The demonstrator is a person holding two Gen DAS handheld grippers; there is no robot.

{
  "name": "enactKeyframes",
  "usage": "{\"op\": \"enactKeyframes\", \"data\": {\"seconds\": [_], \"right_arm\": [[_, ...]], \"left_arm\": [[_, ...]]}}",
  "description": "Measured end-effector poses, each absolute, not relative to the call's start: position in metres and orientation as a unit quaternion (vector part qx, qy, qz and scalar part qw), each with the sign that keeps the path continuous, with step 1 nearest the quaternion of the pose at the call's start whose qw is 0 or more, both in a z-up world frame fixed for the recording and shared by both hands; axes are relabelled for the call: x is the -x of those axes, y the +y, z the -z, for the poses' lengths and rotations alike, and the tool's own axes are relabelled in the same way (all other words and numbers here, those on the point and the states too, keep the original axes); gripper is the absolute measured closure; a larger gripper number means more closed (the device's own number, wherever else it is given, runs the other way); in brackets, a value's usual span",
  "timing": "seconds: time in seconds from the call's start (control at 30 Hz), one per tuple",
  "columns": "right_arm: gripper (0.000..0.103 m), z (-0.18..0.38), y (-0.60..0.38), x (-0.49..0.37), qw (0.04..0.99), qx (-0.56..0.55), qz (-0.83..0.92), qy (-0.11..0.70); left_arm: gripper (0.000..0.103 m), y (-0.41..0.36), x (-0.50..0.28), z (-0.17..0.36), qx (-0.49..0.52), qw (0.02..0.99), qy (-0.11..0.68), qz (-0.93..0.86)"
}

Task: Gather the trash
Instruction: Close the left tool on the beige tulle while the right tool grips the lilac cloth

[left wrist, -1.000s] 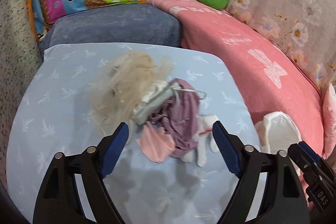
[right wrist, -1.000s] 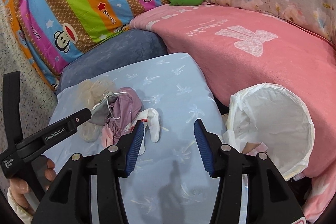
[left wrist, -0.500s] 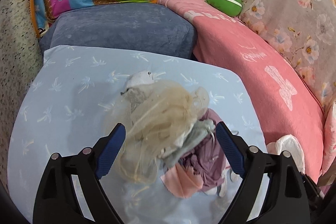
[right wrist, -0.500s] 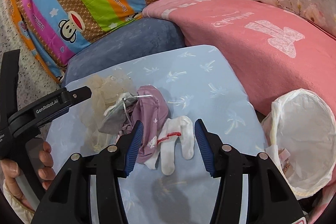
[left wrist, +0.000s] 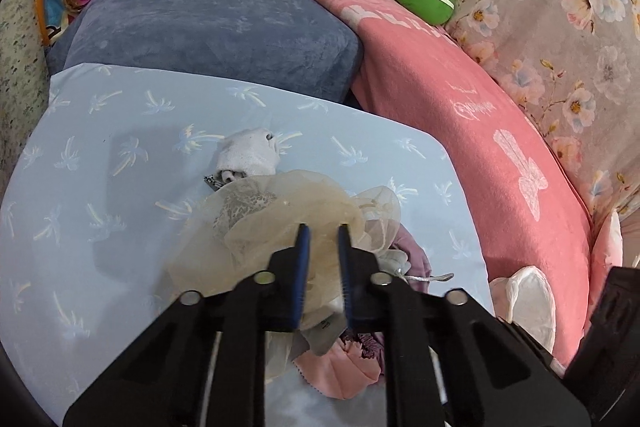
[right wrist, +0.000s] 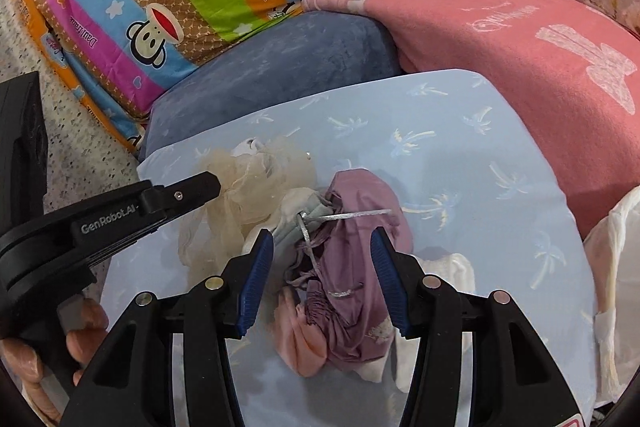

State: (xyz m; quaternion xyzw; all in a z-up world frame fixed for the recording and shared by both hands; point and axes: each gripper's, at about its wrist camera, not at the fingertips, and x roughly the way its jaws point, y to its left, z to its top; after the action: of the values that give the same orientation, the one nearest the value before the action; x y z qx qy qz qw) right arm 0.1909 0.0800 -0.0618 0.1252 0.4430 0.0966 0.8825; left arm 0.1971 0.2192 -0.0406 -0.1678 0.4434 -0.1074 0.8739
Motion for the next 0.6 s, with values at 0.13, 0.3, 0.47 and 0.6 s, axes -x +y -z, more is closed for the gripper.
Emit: {"op": "enactKeyframes", "data": {"seconds": [0.13,0.3,0.47,0.6], "right_arm": [[0.071,0.072,0.094,-0.201,0.876,-0.121,-0.102,0.455],[0.094,0.085,0.103,-0.207,0.868,-0.120,-0.102,0.471],[0.098,0.083,0.102,-0.197,0.871,-0.120,-0.102,0.465],[0.098,0.076,0.095,-0.188,0.874,-0.134,-0.102,0.456]], "left_arm": [[0.098,0.224,-0.194,0.041,0.165,0.876,0.442,0.101],[0.100,0.230,-0.190,0.043,0.171,0.875,0.443,0.097],[0.099,0.232,-0.188,0.041,0.175,0.875,0.441,0.096],[0.085,0.233,-0.193,0.040,0.188,0.872,0.443,0.092]]}}
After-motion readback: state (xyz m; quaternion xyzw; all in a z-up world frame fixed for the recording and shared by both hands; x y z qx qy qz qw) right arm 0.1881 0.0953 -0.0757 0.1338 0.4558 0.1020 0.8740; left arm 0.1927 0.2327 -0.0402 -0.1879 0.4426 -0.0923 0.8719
